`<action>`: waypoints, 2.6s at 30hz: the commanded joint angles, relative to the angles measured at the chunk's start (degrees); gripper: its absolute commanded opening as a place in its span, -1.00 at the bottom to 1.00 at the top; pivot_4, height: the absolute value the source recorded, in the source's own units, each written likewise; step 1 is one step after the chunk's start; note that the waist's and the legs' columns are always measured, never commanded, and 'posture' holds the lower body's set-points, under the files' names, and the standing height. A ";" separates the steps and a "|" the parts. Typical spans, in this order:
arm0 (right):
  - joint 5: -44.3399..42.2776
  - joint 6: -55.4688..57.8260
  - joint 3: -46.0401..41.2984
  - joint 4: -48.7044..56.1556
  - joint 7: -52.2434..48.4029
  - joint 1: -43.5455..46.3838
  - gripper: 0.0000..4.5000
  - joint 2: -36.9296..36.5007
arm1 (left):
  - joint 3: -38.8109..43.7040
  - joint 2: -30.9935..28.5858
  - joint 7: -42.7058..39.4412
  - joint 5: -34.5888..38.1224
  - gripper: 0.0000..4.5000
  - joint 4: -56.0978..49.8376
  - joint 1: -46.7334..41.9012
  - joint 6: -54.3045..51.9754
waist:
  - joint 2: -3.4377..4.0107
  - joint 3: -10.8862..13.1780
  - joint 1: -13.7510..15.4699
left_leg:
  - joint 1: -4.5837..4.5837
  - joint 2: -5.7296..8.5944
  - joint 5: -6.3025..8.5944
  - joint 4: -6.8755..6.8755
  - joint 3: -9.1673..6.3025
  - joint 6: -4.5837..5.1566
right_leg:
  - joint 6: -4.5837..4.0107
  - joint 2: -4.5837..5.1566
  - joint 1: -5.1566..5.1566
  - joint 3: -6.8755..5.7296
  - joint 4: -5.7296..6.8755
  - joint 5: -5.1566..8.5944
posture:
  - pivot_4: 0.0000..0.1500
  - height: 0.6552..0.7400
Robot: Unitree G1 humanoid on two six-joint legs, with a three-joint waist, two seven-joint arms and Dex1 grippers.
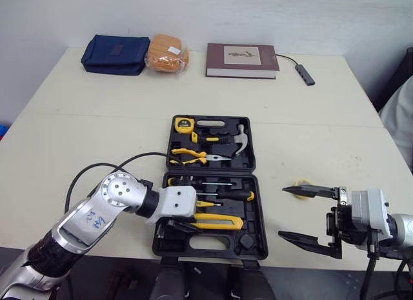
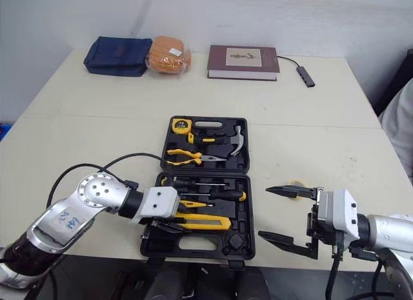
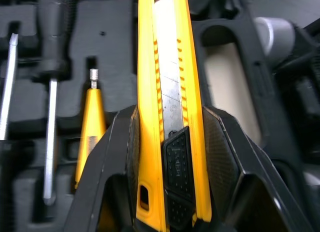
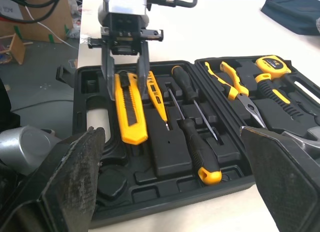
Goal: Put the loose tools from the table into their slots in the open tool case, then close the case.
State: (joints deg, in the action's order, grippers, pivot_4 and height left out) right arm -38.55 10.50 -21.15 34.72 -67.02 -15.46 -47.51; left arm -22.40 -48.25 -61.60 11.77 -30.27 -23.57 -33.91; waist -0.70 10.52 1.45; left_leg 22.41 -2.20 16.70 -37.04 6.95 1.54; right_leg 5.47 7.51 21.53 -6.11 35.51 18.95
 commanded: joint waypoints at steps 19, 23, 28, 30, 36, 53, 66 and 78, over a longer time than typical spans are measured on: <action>-0.80 0.62 -1.88 2.24 1.72 -0.13 1.00 -0.43 | -4.93 2.02 -0.58 -3.82 -0.49 0.65 -2.26 -4.12 | 0.00 0.00 0.03 | -0.05 0.01 -0.03 -0.09 -0.01 0.04 | 0.00 -0.01 -0.05 0.00 0.11 0.00 | 1.00 1.00; -0.62 0.46 -1.77 2.15 1.97 -0.12 1.00 -0.27 | -3.70 3.48 -1.02 -2.99 0.22 0.60 -2.07 -0.71 | 0.00 0.00 0.03 | -0.04 0.01 -0.04 -0.09 -0.01 0.04 | 0.00 -0.01 -0.05 0.00 0.11 0.00 | 1.00 1.00; -2.03 1.56 -1.56 2.48 4.39 1.22 1.00 0.47 | -0.75 4.72 -2.26 -0.31 0.98 1.08 -1.54 2.67 | -0.01 0.00 -0.10 | -0.02 0.03 -0.11 -0.08 0.02 -0.10 | 0.01 -0.01 -0.04 0.01 0.05 0.00 | 1.00 1.00; -2.24 1.83 -1.39 2.45 4.84 1.71 1.00 0.46 | 1.41 5.44 -2.47 2.00 0.98 1.29 -1.02 2.56 | -0.03 0.02 -0.11 | -0.01 0.03 -0.14 -0.10 0.03 -0.14 | 0.01 -0.01 -0.04 0.01 0.07 0.00 | 1.00 1.00; -1.51 1.62 -1.11 1.96 4.72 1.48 1.00 0.48 | 5.57 7.74 -4.16 5.90 0.98 4.80 -0.09 9.64 | -0.03 0.02 0.05 | -0.03 0.03 -0.11 -0.12 -0.03 -0.05 | 0.01 0.00 -0.04 -0.01 0.15 0.00 | 1.00 1.00; 0.85 0.38 -1.42 1.37 5.03 -1.80 1.00 1.94 | 6.37 13.46 -7.52 5.44 -0.98 14.44 5.74 26.72 | -0.05 0.03 -0.08 | -0.04 0.04 -0.12 -0.16 -0.01 -0.05 | 0.03 0.00 -0.06 -0.01 0.17 -0.01 | 1.00 1.00; 0.79 0.37 -2.11 2.10 5.37 -3.75 1.00 1.91 | 3.05 12.93 -6.22 -0.01 -0.98 18.06 7.57 27.29 | -0.05 0.03 -0.06 | -0.05 0.04 -0.10 -0.17 0.00 -0.02 | 0.04 0.00 -0.05 0.00 0.19 -0.01 | 1.00 1.00; 1.11 0.20 -1.46 2.20 6.15 -3.96 1.00 2.24 | 1.50 12.59 -2.23 -2.62 -0.98 20.20 8.78 19.24 | 0.00 -0.04 -0.02 | -0.23 0.04 -0.07 -0.16 -0.03 0.08 | 0.03 0.05 -0.21 0.02 0.25 -0.02 | 1.00 1.00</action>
State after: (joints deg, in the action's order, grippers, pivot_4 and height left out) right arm -37.07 11.50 -21.08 35.31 -61.05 -19.17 -45.63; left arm -19.90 -34.30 -65.71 12.48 -13.02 -16.15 -11.84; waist -0.70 10.48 1.43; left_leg 22.16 -2.16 16.62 -37.20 6.92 1.63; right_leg 5.50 7.56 21.30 -6.09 35.76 18.93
